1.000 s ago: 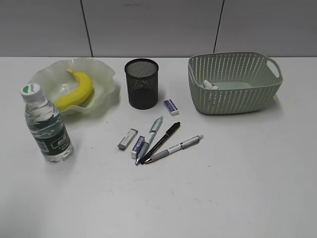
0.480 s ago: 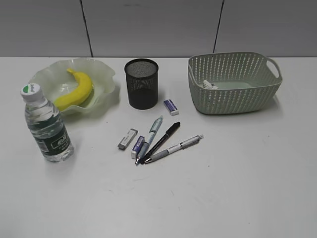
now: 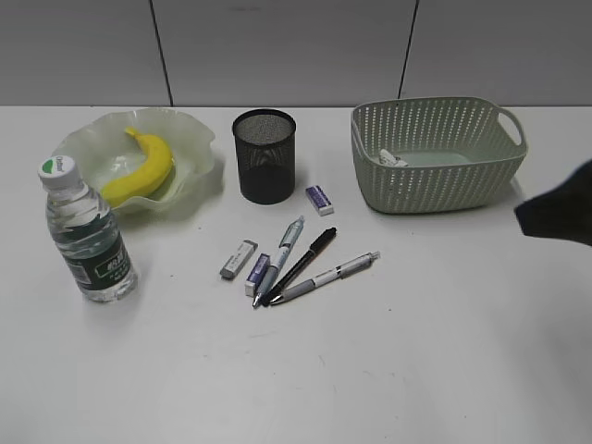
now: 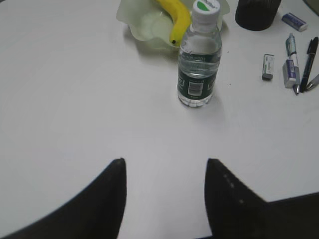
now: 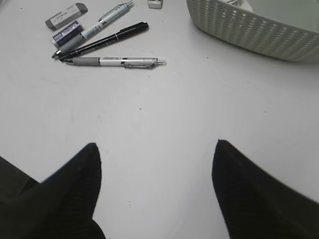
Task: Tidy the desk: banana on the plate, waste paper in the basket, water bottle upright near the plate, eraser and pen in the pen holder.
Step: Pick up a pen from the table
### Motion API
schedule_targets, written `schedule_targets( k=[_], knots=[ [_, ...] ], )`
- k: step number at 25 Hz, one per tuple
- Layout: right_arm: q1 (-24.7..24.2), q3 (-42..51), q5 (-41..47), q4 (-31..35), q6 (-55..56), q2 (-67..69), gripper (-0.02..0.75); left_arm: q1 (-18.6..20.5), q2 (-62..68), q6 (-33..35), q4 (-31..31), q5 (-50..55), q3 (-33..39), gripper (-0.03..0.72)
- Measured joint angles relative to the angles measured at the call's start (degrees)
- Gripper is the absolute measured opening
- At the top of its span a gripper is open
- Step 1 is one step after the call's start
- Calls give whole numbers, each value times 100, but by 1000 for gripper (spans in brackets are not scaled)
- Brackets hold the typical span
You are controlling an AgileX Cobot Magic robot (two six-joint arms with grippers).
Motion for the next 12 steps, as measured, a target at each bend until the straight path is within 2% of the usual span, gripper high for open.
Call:
schedule_targets(
  k=[3, 7, 10, 12],
  knots=[
    [50, -531, 31, 338, 30, 946, 549, 0, -292, 0, 11, -11, 0, 380],
    [535, -1418, 253, 388, 695, 2212, 507, 0, -840, 0, 11, -17, 0, 379],
    [979, -2131, 570, 168, 2190, 3008, 491, 0, -971, 0, 16, -15, 7, 379],
    [1163, -2579, 934, 72, 3583, 3532, 486, 0, -971, 0, 16, -15, 7, 379]
  ],
)
